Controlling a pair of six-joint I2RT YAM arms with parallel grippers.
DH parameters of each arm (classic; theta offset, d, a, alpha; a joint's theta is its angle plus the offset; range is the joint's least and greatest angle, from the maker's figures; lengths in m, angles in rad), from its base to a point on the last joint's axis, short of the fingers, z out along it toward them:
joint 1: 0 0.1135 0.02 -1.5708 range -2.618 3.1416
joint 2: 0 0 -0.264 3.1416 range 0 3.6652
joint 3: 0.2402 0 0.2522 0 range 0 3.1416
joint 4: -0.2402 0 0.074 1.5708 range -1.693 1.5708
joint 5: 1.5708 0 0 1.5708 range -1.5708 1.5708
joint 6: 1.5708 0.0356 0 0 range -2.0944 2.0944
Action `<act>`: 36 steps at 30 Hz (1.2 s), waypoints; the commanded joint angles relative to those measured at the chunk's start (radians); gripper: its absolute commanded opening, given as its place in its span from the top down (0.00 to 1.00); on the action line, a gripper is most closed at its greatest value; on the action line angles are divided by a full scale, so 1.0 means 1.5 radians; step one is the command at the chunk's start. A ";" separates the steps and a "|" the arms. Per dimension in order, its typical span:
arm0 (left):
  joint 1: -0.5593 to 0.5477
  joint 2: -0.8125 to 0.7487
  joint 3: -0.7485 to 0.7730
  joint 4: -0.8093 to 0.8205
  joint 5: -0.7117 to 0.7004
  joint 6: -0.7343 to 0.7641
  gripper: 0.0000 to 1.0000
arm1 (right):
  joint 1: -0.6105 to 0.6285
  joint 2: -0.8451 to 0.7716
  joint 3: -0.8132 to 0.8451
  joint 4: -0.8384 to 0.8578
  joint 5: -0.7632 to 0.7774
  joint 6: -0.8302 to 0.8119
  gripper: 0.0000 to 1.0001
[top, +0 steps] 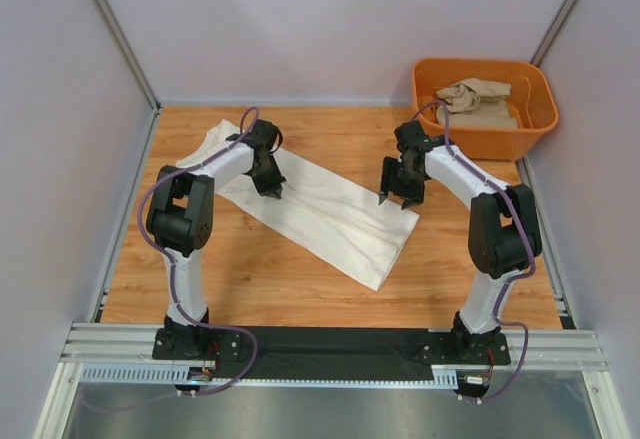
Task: Fold and stack the t-shirts
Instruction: Fold the tshirt
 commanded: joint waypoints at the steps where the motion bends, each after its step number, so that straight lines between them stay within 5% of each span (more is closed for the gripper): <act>1: -0.003 -0.018 0.018 -0.037 -0.012 -0.009 1.00 | -0.003 -0.028 -0.001 0.018 -0.005 -0.010 0.36; 11: -0.005 -0.054 -0.045 0.000 -0.036 -0.005 0.99 | -0.003 -0.030 -0.018 0.025 -0.010 -0.007 0.36; 33: -0.005 0.123 0.172 -0.049 -0.007 0.056 0.96 | 0.003 -0.004 0.000 0.020 -0.023 -0.023 0.36; 36: -0.005 0.082 0.185 -0.095 -0.012 0.077 0.84 | 0.018 0.013 0.022 0.010 -0.017 -0.053 0.33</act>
